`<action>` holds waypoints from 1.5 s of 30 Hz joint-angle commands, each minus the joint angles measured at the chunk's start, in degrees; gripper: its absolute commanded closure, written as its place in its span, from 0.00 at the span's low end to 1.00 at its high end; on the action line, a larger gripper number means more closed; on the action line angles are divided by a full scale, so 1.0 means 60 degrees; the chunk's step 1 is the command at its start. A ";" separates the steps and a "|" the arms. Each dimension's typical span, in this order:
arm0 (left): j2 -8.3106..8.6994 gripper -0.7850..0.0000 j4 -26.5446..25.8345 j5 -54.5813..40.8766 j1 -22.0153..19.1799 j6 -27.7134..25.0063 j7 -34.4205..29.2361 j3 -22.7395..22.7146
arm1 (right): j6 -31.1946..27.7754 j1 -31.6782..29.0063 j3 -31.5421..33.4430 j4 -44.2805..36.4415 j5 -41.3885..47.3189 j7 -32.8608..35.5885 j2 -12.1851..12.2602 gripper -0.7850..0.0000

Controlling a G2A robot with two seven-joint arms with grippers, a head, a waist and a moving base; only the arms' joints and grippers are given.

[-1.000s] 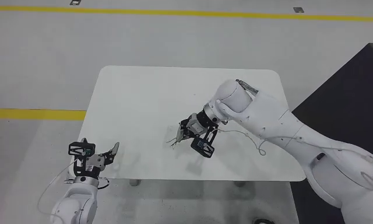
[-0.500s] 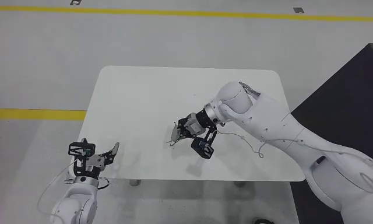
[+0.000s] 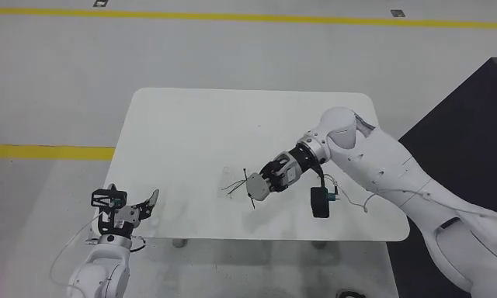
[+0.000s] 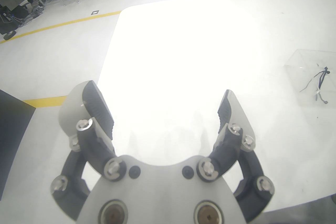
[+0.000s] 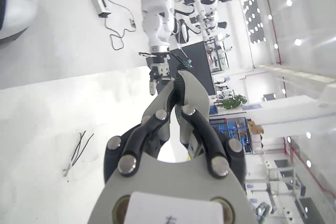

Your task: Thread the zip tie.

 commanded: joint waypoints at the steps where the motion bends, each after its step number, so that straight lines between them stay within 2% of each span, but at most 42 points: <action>1: 0.0000 0.00 0.0000 0.0000 0.0000 0.0000 0.0000 0.0000 | 0.0092 0.0064 -0.0148 -0.0264 -0.0209 -0.0001 0.0155 1.00; 22: 0.0000 0.00 0.0000 0.0000 0.0000 0.0000 0.0000 0.0000 | 0.0119 0.0083 -0.0160 -0.0268 -0.0233 -0.0001 0.0193 1.00; 26: 0.0000 0.00 0.0000 0.0000 0.0000 0.0000 0.0000 0.0000 | 0.0404 -0.0368 0.0683 -0.0426 0.2269 -0.0001 0.0297 1.00; 31: 0.0000 0.00 0.0000 0.0000 0.0000 0.0000 0.0000 0.0000 | -0.0522 -0.0812 0.1490 -0.0552 0.4798 -0.0001 0.0588 1.00; 35: 0.0000 0.00 0.0000 0.0000 0.0000 0.0000 0.0000 0.0000 | -0.0646 -0.1190 0.1324 -0.0618 0.6827 0.0118 0.0820 1.00; 41: 0.0000 0.00 0.0000 0.0000 0.0000 0.0000 0.0000 0.0000 | -0.1630 -0.1549 0.0850 -0.1636 1.0920 0.1101 0.0984 1.00; 43: 0.0000 0.00 0.0000 0.0000 0.0000 0.0000 0.0000 0.0000 | -0.1863 -0.1568 0.0832 -0.1715 1.1562 0.1335 0.0982 1.00; 45: 0.0000 0.00 0.0000 0.0000 0.0000 0.0000 0.0000 0.0000 | -0.1863 -0.1568 0.0832 -0.1715 1.1562 0.1335 0.0982 1.00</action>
